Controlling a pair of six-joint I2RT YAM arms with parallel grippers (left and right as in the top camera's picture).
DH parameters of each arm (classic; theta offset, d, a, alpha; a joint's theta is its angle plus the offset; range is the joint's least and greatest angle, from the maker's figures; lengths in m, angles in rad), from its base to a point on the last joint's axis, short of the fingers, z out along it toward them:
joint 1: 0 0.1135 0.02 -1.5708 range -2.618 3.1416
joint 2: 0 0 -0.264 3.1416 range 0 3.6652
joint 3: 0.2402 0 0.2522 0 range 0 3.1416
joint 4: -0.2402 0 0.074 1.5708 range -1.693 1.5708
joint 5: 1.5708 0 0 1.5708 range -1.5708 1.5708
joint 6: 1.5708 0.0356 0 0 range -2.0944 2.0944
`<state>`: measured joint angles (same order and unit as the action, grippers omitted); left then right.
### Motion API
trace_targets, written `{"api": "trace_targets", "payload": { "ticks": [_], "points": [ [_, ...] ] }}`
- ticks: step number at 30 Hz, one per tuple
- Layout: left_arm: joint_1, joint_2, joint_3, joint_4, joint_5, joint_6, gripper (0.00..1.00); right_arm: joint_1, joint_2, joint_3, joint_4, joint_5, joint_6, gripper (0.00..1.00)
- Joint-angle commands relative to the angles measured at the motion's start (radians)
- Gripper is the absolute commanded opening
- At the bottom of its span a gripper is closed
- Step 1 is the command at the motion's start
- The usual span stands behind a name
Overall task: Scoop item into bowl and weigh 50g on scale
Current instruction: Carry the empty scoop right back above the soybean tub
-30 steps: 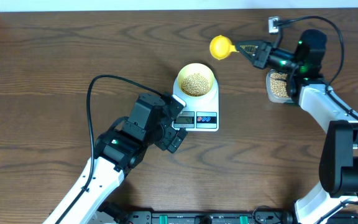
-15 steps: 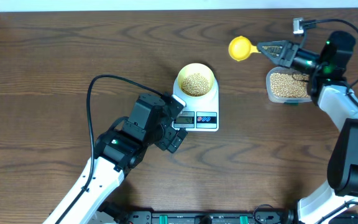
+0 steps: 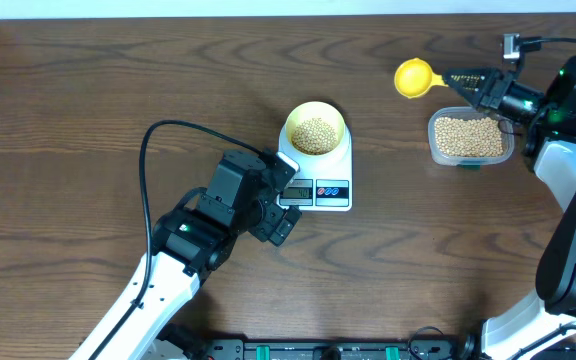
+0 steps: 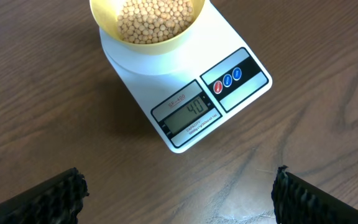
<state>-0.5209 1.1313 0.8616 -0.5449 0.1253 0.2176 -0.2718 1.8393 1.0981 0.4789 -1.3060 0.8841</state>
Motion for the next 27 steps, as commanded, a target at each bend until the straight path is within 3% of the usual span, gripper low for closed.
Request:
{"api": "trace_targets", "payload": {
  "ticks": [1,13,27],
  "points": [
    [-0.001,-0.007,0.001,0.001,0.005,0.006,0.98,-0.022,0.003,-0.003,-0.012,-0.027,0.011,0.01],
    [-0.001,-0.007,0.001,0.001,0.005,0.006,0.98,-0.039,0.003,-0.003,-0.012,-0.059,-0.122,0.01],
    [-0.001,-0.007,0.001,0.001,0.005,0.006,0.98,-0.068,0.003,-0.003,-0.012,-0.105,-0.171,0.01]
  ]
}}
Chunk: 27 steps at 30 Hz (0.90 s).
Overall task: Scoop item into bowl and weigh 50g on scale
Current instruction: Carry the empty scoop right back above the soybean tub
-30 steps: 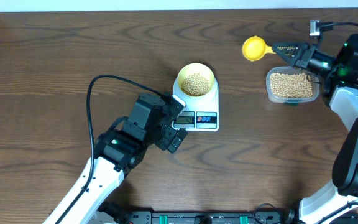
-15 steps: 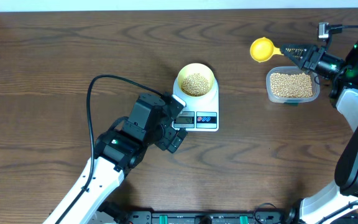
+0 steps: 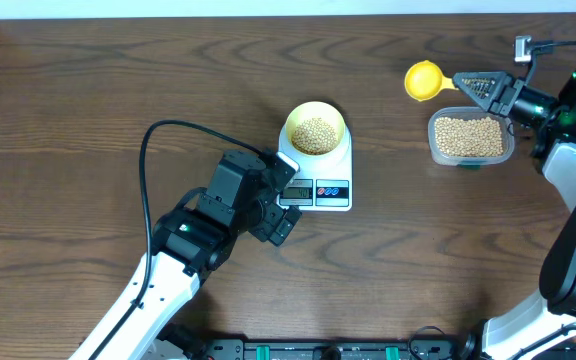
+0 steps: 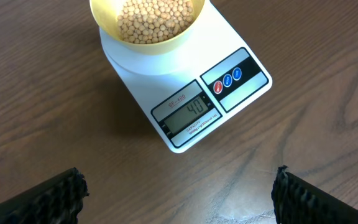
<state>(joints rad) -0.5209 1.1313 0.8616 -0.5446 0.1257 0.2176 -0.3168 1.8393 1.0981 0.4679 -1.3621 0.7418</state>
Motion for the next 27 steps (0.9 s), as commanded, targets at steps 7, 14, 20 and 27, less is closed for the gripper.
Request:
{"api": "trace_targets", "payload": {
  "ticks": [7,14,20,27],
  "points": [
    [-0.001,-0.007,0.001,0.001,0.004,0.006,0.98,-0.041,0.003,-0.003,-0.001,-0.112,0.049,0.01],
    [-0.001,-0.007,0.001,0.001,0.004,0.006,0.98,-0.056,0.003,-0.003,0.000,-0.141,0.054,0.01],
    [-0.001,-0.007,0.001,0.001,0.004,0.006,0.98,-0.056,0.003,-0.003,0.000,-0.134,0.052,0.01],
    [-0.001,-0.007,0.001,0.001,0.004,0.006,0.98,-0.056,0.003,-0.003,0.000,-0.094,0.076,0.01]
  ]
}}
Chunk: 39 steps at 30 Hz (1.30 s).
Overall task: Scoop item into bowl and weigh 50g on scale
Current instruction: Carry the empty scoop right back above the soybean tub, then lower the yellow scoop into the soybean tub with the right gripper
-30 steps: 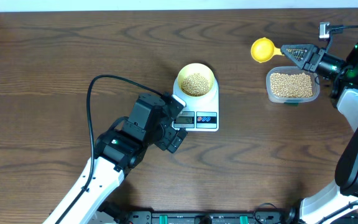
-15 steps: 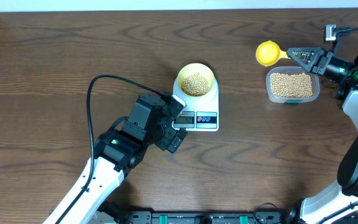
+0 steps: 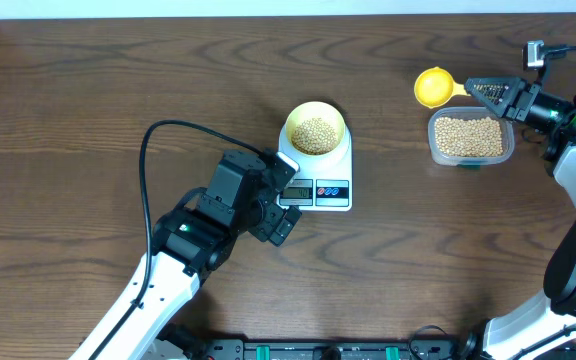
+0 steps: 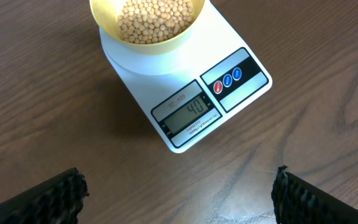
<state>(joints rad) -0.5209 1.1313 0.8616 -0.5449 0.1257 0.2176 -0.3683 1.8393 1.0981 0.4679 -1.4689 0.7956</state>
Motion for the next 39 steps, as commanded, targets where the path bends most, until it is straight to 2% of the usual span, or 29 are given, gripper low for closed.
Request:
{"api": "trace_targets", "payload": {
  "ticks": [1,9,16,23,29,39],
  "points": [
    [-0.001,-0.007,0.001,0.001,0.004,0.006,0.98,-0.005,0.003,-0.003,0.000,0.021,0.023,0.01],
    [-0.001,-0.007,0.001,0.001,0.004,0.006,0.98,-0.005,0.003,-0.003,0.000,0.058,0.092,0.01],
    [-0.001,-0.007,0.001,0.001,0.004,0.006,0.98,-0.055,0.003,-0.003,0.000,0.079,0.090,0.01],
    [-0.001,-0.007,0.001,0.001,0.004,0.006,0.98,-0.196,0.003,-0.003,0.000,0.075,0.074,0.01],
    [-0.001,-0.007,0.001,0.001,0.004,0.006,0.98,-0.197,0.003,-0.003,0.000,0.074,0.006,0.01],
    [-0.001,-0.007,0.001,0.001,0.004,0.006,0.98,-0.150,0.003,-0.002,-0.020,0.357,-0.034,0.01]
  ]
}}
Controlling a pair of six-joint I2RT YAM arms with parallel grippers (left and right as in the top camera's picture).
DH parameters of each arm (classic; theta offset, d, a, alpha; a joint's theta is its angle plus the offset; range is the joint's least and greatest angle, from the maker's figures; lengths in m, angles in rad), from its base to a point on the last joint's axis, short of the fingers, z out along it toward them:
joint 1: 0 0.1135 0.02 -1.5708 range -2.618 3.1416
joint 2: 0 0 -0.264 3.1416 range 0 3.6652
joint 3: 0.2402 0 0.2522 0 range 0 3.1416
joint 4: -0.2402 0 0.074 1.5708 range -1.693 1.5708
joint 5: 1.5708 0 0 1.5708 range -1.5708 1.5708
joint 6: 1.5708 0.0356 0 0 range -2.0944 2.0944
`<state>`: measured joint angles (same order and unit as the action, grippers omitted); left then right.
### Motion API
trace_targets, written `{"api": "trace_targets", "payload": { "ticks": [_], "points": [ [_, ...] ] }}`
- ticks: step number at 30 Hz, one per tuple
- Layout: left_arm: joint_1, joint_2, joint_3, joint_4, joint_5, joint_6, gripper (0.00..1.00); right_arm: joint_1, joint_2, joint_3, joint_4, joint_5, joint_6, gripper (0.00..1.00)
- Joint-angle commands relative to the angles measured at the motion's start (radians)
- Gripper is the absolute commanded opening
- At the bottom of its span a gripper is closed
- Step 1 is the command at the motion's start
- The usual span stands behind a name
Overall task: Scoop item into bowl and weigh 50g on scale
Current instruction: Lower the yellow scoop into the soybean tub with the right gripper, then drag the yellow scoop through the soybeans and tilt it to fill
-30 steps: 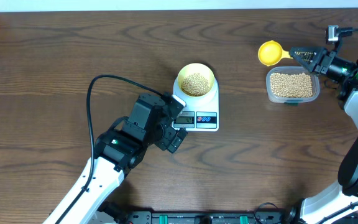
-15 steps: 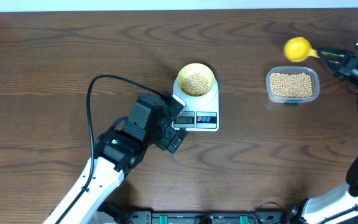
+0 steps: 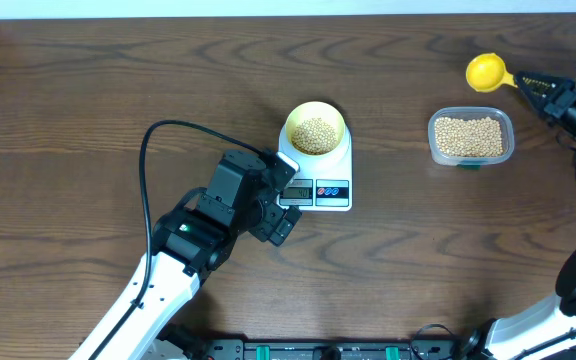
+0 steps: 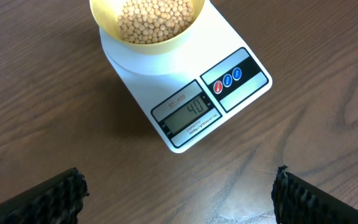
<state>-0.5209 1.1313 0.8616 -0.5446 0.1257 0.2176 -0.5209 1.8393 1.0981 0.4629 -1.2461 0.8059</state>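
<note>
A yellow bowl (image 3: 315, 128) of beans sits on the white scale (image 3: 326, 192), whose display (image 4: 187, 113) reads 40. A clear tub of beans (image 3: 470, 137) stands to the right. At the far right, above the tub's right end, my right gripper (image 3: 536, 84) is shut on the handle of the yellow scoop (image 3: 486, 70). My left gripper (image 4: 179, 193) stands open over bare table just in front of the scale; in the overhead view it (image 3: 280, 212) sits at the scale's left front corner.
The left arm's black cable (image 3: 158, 140) loops over the table left of the scale. The table's far edge (image 3: 288, 14) runs along the top. The right arm comes in along the right side.
My right gripper has moved right and a little farther back with the scoop, from beside the tub's upper left corner to beyond its upper right. The left arm and scale have not changed.
The scoop was held left of and behind the tub at first. At each later moment it stood farther right, and now it is past the tub's right end. The scale read 40 throughout and my left gripper stayed open in front of it.
</note>
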Motion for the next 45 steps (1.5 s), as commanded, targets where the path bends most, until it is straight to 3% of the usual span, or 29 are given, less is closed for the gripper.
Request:
{"api": "trace_targets", "payload": {
  "ticks": [1,12,19,29,45],
  "points": [
    [-0.001,-0.007,0.001,0.001,0.004,0.006,0.98,0.002,0.003,-0.002,-0.023,0.156,-0.044,0.01],
    [-0.001,-0.007,0.001,0.001,0.004,0.006,0.98,0.023,-0.005,-0.002,-0.090,0.295,-0.066,0.02],
    [-0.001,-0.007,0.001,0.001,0.004,0.006,0.98,0.085,-0.111,-0.001,-0.143,0.434,-0.083,0.02],
    [-0.001,-0.007,0.001,0.001,0.004,0.006,0.98,0.156,-0.278,-0.001,-0.521,0.666,-0.348,0.01],
    [-0.001,-0.007,0.001,0.001,0.004,0.006,0.98,0.190,-0.297,-0.001,-0.784,0.816,-0.561,0.01]
  ]
}}
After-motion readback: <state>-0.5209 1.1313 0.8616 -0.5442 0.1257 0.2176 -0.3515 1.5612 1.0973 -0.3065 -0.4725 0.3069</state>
